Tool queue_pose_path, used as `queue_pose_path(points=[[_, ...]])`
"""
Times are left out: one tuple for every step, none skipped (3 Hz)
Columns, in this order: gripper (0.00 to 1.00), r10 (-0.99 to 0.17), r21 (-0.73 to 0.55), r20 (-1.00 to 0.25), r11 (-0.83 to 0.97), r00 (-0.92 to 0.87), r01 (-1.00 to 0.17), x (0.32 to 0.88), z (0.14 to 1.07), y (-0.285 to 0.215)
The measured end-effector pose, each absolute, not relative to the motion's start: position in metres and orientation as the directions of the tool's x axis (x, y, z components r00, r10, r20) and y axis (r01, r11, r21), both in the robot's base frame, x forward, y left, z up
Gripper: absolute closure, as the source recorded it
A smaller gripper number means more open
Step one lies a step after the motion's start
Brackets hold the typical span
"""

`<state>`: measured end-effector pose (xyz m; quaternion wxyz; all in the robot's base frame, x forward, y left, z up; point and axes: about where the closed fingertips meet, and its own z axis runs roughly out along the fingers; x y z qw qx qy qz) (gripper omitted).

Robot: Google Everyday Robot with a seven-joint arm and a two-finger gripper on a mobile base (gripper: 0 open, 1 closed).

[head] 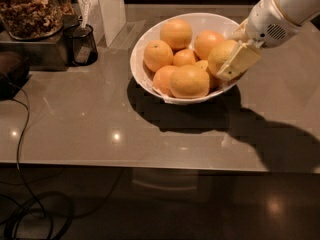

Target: Pick orange from white bowl

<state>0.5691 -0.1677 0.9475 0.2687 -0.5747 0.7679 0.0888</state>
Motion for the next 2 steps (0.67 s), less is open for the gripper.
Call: queue_pose_path(points=[[1.00, -0.819, -0.204, -0.557, 0.293, -0.135, -0.934, 0.570, 0.970, -0.158], [1.00, -0.814, -0.211, -0.571, 0.273, -0.109, -0.939, 0.558, 0.986, -0.157]])
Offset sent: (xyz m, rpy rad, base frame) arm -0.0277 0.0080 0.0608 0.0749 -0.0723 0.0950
